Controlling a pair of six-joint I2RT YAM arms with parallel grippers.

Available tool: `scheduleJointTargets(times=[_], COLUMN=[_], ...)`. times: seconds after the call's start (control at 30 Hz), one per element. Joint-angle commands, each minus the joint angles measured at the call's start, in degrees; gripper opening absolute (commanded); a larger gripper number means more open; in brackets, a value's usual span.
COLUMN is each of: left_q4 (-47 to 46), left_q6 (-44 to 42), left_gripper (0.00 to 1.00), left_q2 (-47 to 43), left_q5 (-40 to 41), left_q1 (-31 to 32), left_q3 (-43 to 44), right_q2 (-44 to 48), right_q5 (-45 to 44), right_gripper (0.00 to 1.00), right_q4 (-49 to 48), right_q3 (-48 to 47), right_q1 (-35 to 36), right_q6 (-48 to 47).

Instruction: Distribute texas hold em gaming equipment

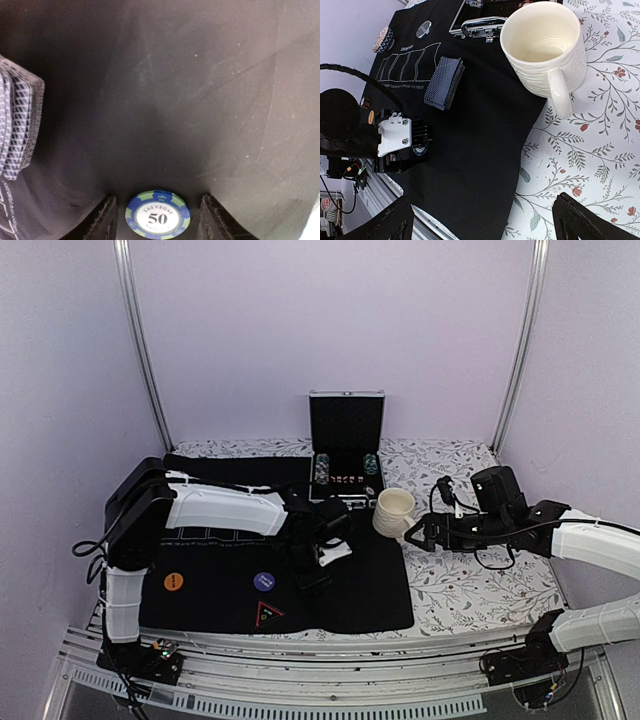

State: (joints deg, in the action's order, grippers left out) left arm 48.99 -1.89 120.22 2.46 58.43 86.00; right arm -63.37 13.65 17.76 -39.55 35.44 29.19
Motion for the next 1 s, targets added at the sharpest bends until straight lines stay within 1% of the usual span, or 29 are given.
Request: scheduleJointTargets(times=[0.0,0.1,0.2,0.33,0.53,0.77,0.97], left_q4=[5.5,5.5,5.5,5.3,5.2,4.9,4.7], left_q6=[-0.4,-0.6,-0.7,-0.9,-1.3,-1.4,-1.4], left_gripper=[0.59,0.6,0.63,0.63,0.56,0.44,0.38], left_q2=[1.0,1.0,0.8,0.5,1.3,0.8,-0.2], left_q5=[4.2,3.6,2.5,1.7,1.5,-1.4,-2.6], left_q1=[-0.8,-0.9,-0.9,-1.0,-1.6,-1.7,-1.7], left_q3=[-2.2,-2.1,-1.9,-2.0,-3.6,-3.4,-3.0], right_q2=[0.5,0.4,0.5,0.4,0.6,0.9,1.4], right_q5=[0.1,0.1,0.1,0.1,0.1,-0.1,-0.3], right_gripper=[0.99,0.99,0.99,0.99,0.99,0.99,0.99], right_q4=[-0.4,-0.4,-0.4,-0.3,-0.3,0.1,0.4], right_q3=[0.5,0.4,0.5,0.4,0.3,0.3,0.4], right_q1=[-0.3,-0.3,-0.3,-0.3,-0.3,-0.3,-0.3], right_q6=[0.3,0.3,0.2,0.1,0.0,0.0,0.1])
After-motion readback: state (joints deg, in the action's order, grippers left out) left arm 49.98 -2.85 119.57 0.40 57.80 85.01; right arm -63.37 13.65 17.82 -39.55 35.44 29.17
